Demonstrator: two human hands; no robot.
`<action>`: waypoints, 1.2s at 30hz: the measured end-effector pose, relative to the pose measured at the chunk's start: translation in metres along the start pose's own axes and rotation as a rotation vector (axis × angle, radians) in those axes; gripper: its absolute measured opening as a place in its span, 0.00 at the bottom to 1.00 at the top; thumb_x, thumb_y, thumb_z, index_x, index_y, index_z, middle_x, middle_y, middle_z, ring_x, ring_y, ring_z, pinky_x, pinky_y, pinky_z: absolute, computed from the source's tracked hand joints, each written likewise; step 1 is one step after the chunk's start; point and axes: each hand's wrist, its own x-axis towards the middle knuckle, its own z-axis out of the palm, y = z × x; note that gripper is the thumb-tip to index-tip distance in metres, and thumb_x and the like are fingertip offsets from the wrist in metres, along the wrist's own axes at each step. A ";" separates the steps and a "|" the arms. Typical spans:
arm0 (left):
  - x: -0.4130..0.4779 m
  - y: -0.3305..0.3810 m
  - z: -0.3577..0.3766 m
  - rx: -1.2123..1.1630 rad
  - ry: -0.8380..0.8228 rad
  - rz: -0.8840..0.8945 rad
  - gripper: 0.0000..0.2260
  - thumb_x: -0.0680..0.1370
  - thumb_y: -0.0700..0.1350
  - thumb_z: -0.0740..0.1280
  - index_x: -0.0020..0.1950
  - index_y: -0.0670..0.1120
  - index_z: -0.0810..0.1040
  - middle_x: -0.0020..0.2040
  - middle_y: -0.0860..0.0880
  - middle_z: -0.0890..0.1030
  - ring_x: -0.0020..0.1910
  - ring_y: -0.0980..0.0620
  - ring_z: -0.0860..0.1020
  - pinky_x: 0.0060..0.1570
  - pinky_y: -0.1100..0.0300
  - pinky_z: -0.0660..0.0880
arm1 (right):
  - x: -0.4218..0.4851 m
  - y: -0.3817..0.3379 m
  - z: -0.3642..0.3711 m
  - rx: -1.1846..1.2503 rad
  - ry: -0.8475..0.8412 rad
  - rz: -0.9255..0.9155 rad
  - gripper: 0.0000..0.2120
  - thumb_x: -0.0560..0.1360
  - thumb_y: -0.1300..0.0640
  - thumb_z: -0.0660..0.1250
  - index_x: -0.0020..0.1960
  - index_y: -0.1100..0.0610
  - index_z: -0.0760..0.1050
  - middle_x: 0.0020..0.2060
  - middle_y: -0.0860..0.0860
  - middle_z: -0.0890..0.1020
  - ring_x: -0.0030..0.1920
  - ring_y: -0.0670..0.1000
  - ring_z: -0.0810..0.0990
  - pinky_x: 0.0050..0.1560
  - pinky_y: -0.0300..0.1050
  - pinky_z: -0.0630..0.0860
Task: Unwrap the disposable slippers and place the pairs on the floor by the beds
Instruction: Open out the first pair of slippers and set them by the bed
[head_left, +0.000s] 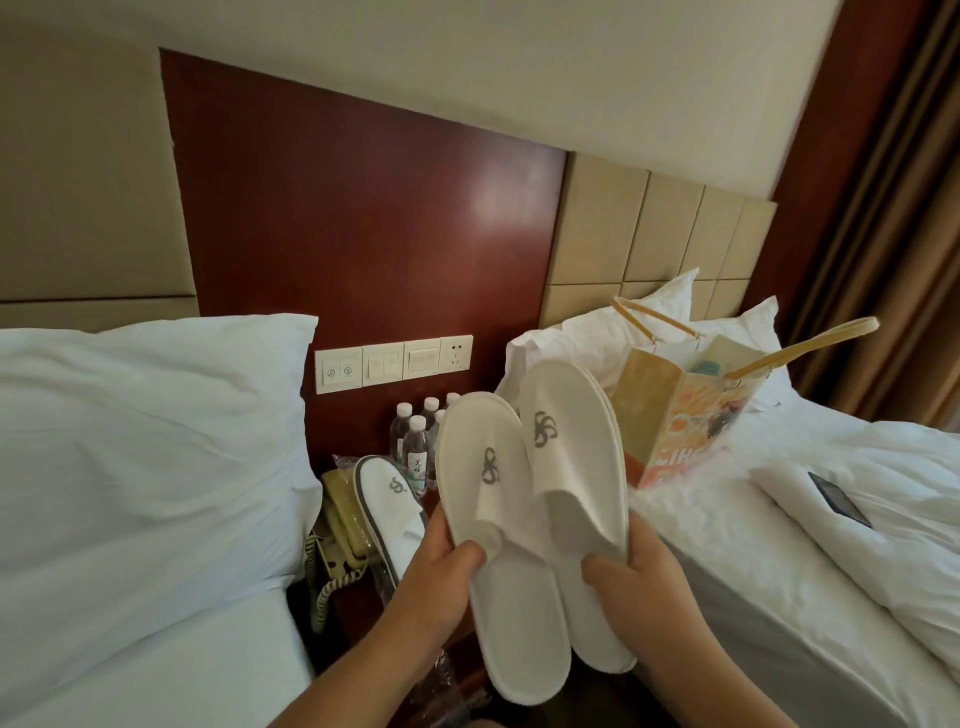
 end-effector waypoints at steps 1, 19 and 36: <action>-0.002 0.003 0.000 0.000 -0.004 0.020 0.26 0.72 0.45 0.63 0.66 0.67 0.68 0.56 0.60 0.81 0.52 0.59 0.80 0.42 0.66 0.78 | -0.003 -0.002 -0.001 0.031 0.027 -0.021 0.28 0.67 0.59 0.65 0.62 0.36 0.68 0.46 0.41 0.81 0.44 0.48 0.81 0.38 0.49 0.80; -0.028 0.022 0.019 0.011 -0.055 0.225 0.32 0.75 0.45 0.60 0.69 0.76 0.56 0.69 0.70 0.65 0.65 0.59 0.71 0.59 0.54 0.76 | -0.017 -0.001 0.017 -0.091 0.047 -0.321 0.44 0.58 0.29 0.73 0.71 0.36 0.65 0.55 0.33 0.64 0.57 0.40 0.70 0.48 0.35 0.71; -0.004 0.038 0.010 0.611 0.309 0.436 0.23 0.77 0.58 0.63 0.70 0.70 0.59 0.61 0.66 0.71 0.48 0.63 0.77 0.45 0.57 0.80 | -0.013 -0.007 0.011 -0.287 0.258 -0.336 0.11 0.78 0.46 0.56 0.55 0.38 0.74 0.48 0.39 0.69 0.44 0.40 0.74 0.42 0.48 0.76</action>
